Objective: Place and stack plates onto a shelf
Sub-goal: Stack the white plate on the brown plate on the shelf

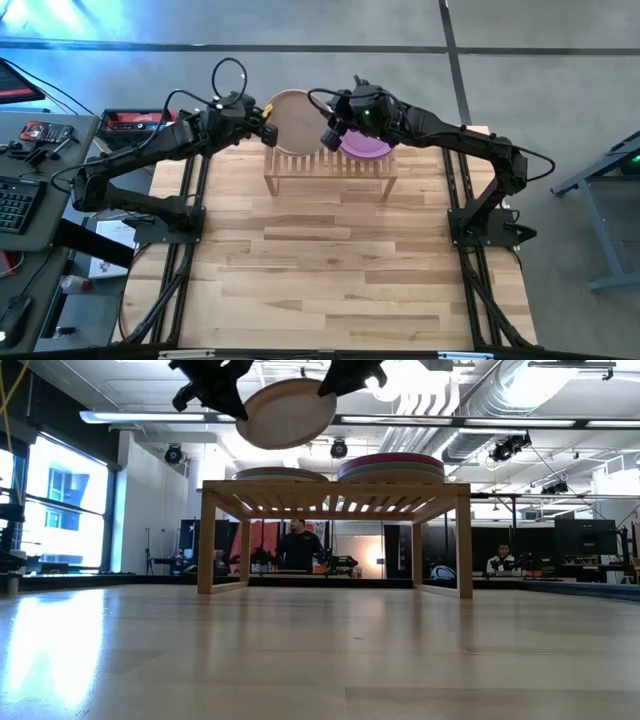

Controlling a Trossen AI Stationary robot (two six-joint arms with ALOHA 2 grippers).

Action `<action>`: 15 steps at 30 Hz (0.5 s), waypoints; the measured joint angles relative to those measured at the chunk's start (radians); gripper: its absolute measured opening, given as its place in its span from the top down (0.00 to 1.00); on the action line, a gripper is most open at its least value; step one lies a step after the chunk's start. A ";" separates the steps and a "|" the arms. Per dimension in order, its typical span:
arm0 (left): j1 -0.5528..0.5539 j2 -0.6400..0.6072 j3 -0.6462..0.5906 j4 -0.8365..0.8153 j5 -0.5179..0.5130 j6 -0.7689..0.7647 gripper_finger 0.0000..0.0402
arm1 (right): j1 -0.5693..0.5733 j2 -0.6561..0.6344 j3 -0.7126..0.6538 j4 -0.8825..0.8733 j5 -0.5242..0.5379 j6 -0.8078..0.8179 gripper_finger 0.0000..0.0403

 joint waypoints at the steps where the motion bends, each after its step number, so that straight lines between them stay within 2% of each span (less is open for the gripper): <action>1: 0.000 0.000 0.000 0.001 0.000 0.005 1.00 | 0.000 0.000 0.000 0.000 -0.002 0.000 0.79; 4: 0.003 0.000 0.000 0.001 -0.001 0.022 1.00 | 0.000 0.000 0.000 0.000 0.006 0.007 0.93; 6: 0.002 0.000 0.000 0.005 0.003 0.022 1.00 | -0.003 0.000 0.000 0.003 0.012 0.009 0.98; 15: 0.002 0.000 0.000 0.014 0.004 0.050 0.97 | -0.032 0.000 0.000 0.009 -0.023 0.120 0.99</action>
